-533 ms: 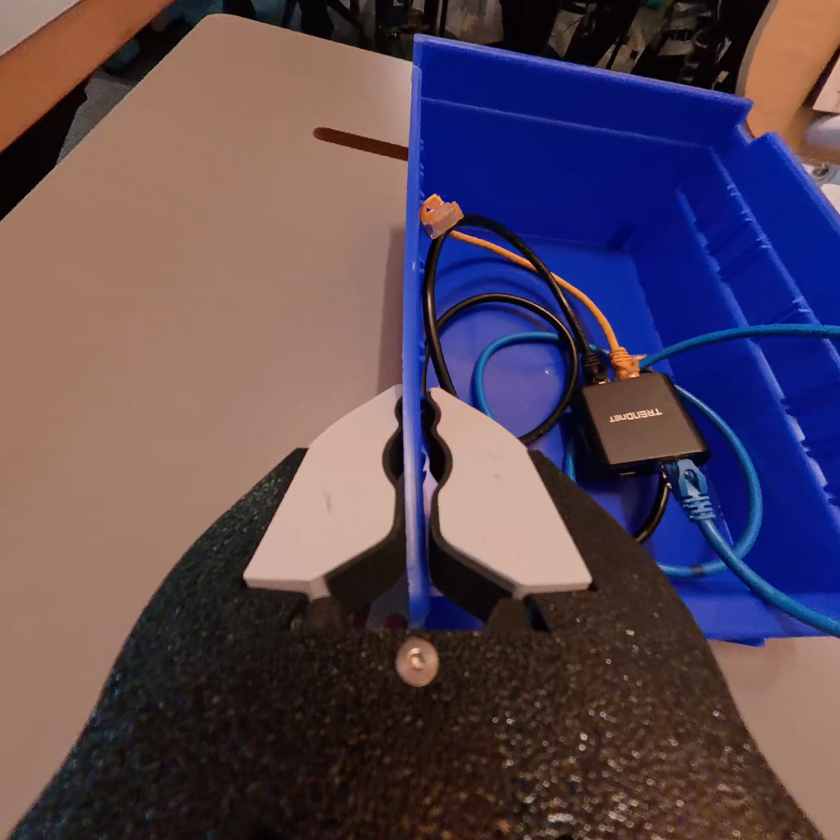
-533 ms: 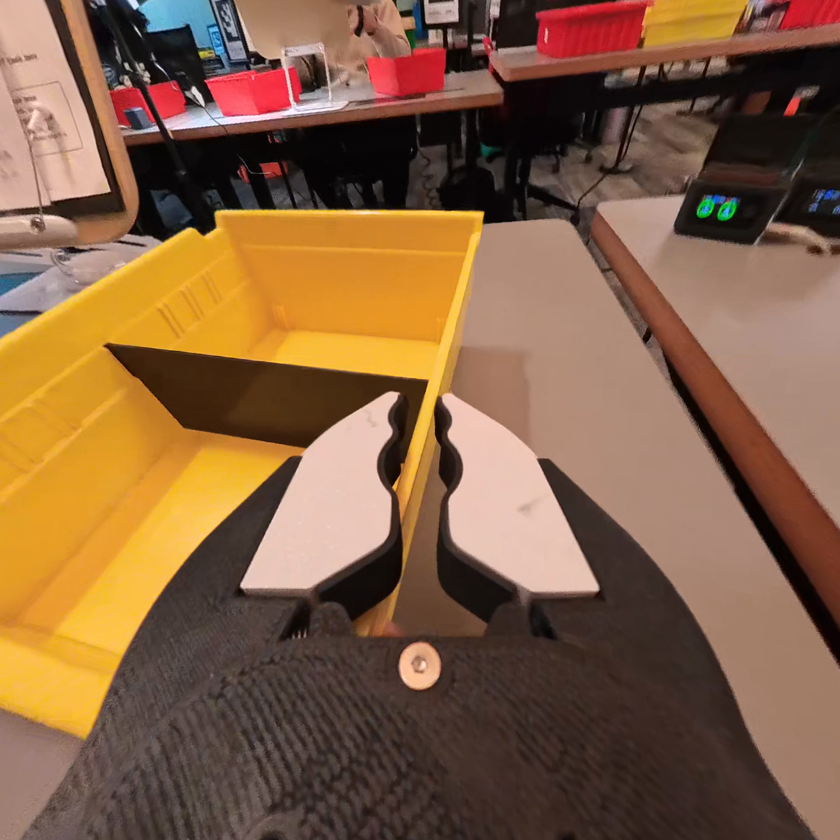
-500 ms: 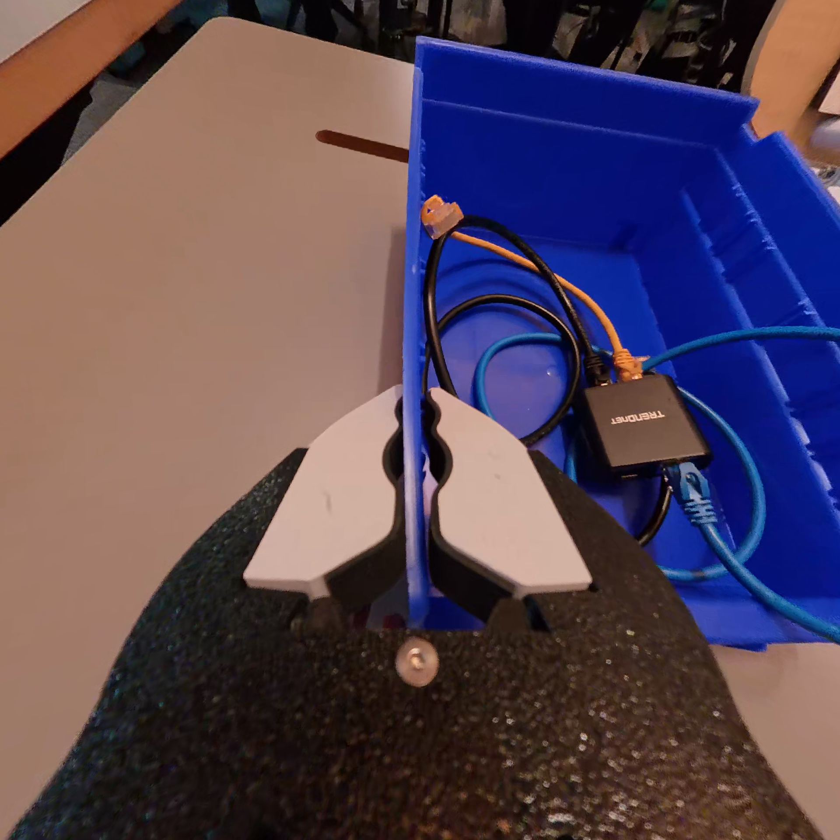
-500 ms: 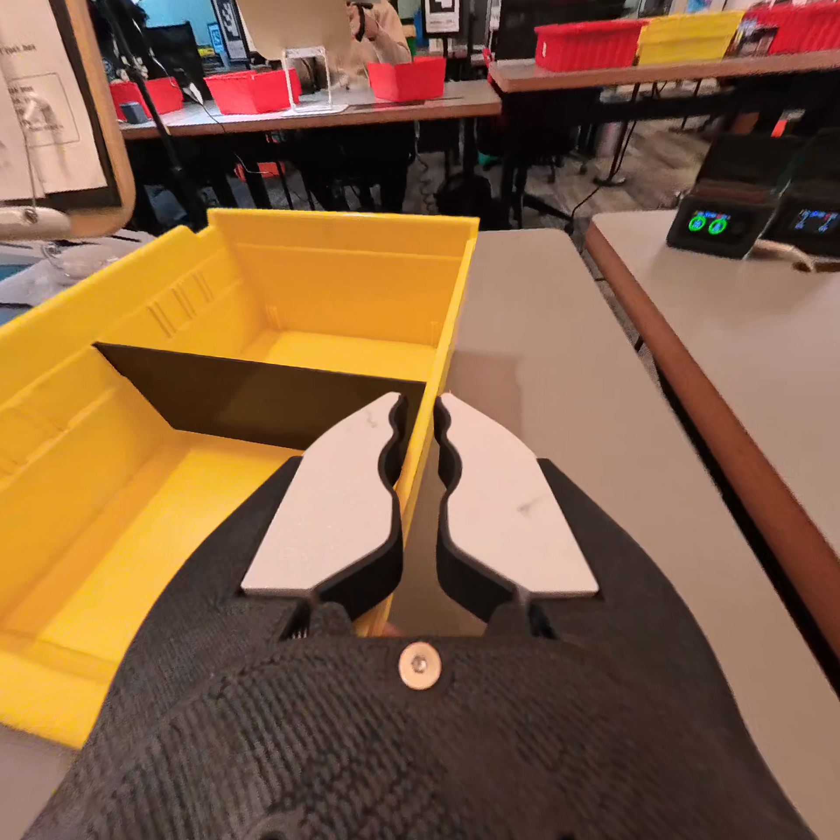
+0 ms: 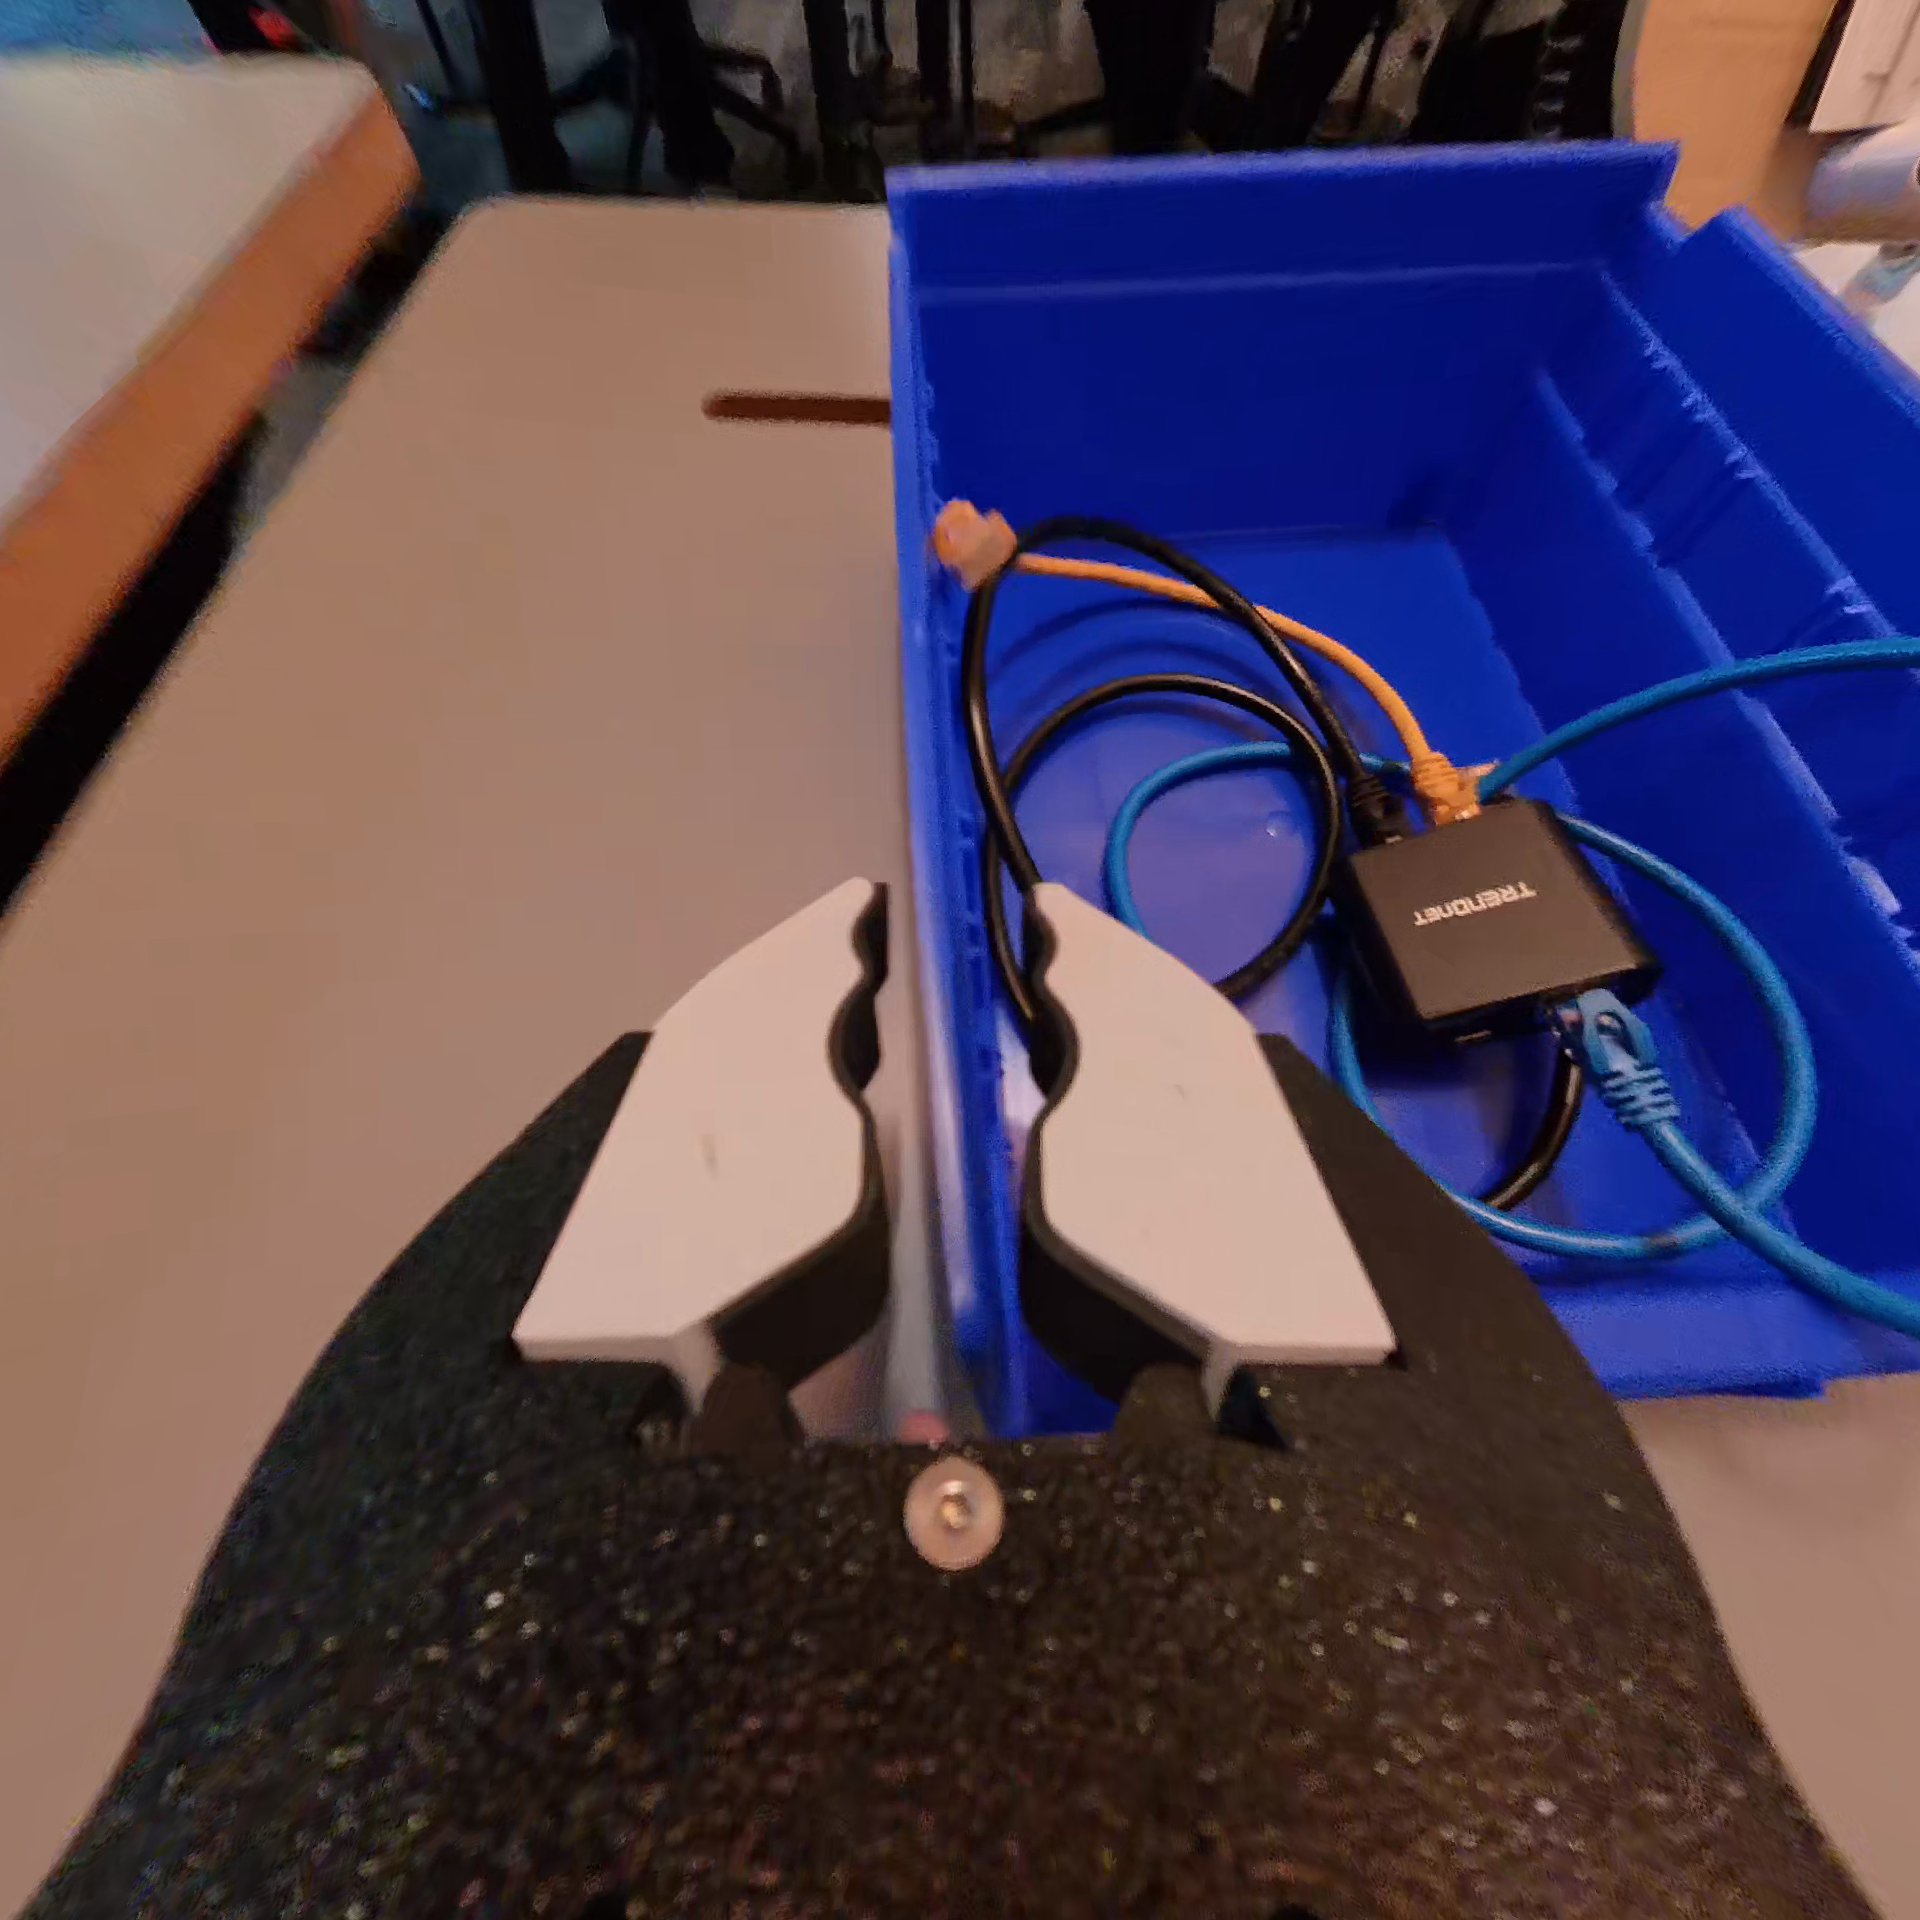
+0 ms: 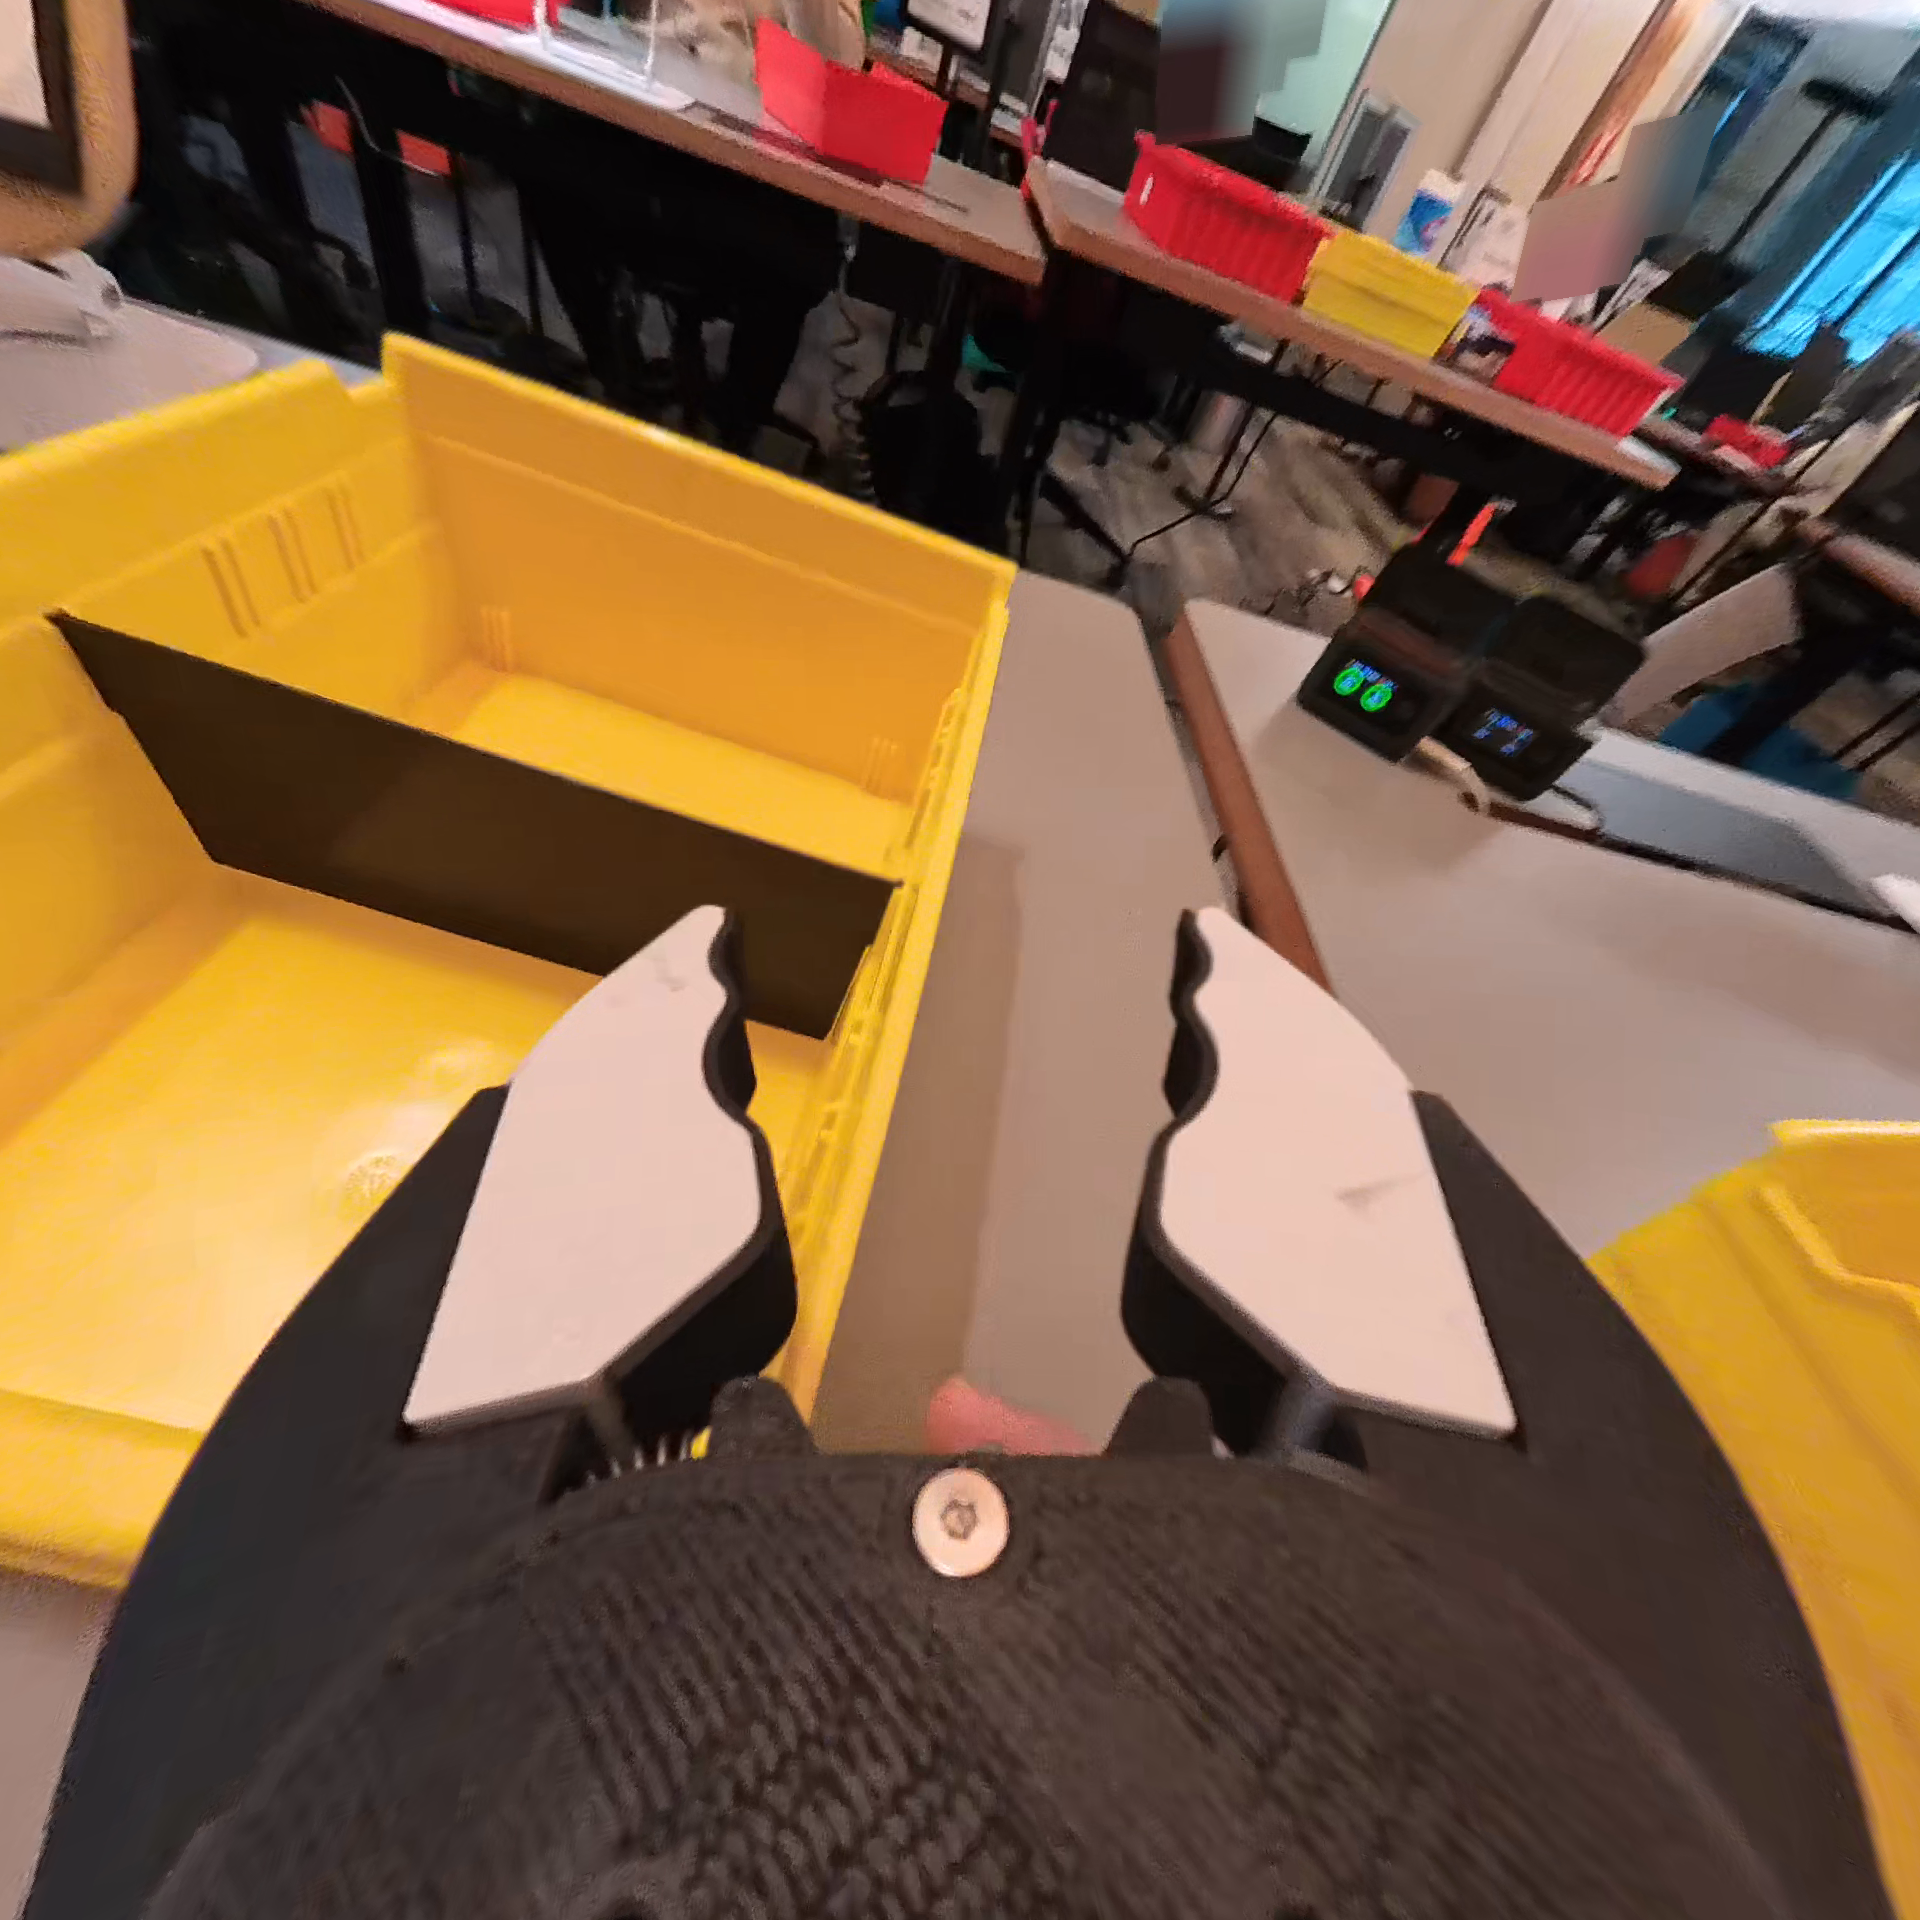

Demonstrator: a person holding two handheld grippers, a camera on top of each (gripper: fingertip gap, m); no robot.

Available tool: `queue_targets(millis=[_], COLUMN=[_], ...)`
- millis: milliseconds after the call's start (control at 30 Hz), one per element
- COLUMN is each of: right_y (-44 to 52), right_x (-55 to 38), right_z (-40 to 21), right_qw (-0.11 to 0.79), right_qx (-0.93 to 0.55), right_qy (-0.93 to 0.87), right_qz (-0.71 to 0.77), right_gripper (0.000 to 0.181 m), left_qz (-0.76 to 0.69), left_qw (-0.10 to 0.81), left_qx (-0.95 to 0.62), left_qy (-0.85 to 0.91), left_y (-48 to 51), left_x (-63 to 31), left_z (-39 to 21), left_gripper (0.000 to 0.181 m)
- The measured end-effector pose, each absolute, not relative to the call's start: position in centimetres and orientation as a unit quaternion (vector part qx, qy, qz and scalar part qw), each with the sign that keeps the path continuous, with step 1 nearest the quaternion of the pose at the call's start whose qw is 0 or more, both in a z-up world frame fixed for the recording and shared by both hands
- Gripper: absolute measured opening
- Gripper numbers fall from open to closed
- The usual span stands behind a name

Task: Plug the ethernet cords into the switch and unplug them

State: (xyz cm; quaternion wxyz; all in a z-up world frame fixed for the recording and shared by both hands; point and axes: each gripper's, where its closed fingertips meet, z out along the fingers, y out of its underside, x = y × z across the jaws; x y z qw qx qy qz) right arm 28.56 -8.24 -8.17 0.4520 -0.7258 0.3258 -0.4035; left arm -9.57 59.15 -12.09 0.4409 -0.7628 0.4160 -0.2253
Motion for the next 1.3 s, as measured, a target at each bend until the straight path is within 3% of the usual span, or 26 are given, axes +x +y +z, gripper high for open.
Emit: queue_targets(millis=[33, 100, 167, 267, 333, 467, 533, 733, 833, 967, 1300], right_y=[-8.1, -7.2, -5.2, -1.0, 2.3, 7.8, 9.3, 12.2, 12.9, 13.3, 13.9], right_x=[28.1, 26.9, 25.2, 22.2, 19.9, 16.1, 15.1, 12.7, 12.1, 11.7, 11.5], right_z=[-7.1, -4.7, -2.5, 0.1, 1.2, 0.4, -0.5, -1.6, -1.9, -2.1, -2.2], right_qw=[0.457, 0.487, 0.539, 0.616, 0.650, 0.649, 0.634, 0.624, 0.623, 0.627, 0.634], right_qx=[-0.720, -0.706, -0.689, -0.665, -0.663, -0.704, -0.724, -0.747, -0.752, -0.753, -0.749], right_qy=[0.323, 0.314, 0.302, 0.275, 0.245, 0.171, 0.148, 0.099, 0.088, 0.083, 0.084], right_qz=[-0.411, -0.408, -0.379, -0.321, -0.277, -0.233, -0.229, -0.206, -0.197, -0.181, -0.171], right_gripper=[0.083, 0.085, 0.083, 0.076, 0.074, 0.075, 0.077, 0.075, 0.075, 0.074, 0.071], left_qz=[-0.209, -0.197, -0.247, -0.330, -0.329, -0.264, -0.259, -0.223, -0.210, -0.248, -0.252], left_qw=[0.459, 0.482, 0.464, 0.326, 0.203, 0.113, 0.099, 0.052, 0.053, 0.001, 0.038], left_qx=[-0.757, -0.751, -0.749, -0.761, -0.786, -0.833, -0.843, -0.862, -0.877, -0.889, -0.881], left_qy=[0.415, 0.406, 0.404, 0.453, 0.482, 0.473, 0.461, 0.452, 0.429, 0.384, 0.399], left_y=[59.4, 58.9, 56.5, 50.9, 48.1, 48.1, 48.5, 48.2, 49.1, 48.8, 48.8], left_x=[-10.0, -10.5, -9.3, -6.2, -4.9, -3.4, -2.5, -1.1, -0.9, -0.8, -0.6], left_z=[-10.8, -7.9, -5.3, -5.5, -8.3, -13.2, -14.0, -16.6, -17.7, -18.2, -18.4], left_gripper=[0.030, 0.033, 0.047, 0.048, 0.064, 0.076, 0.067, 0.073, 0.057, 0.059, 0.059])
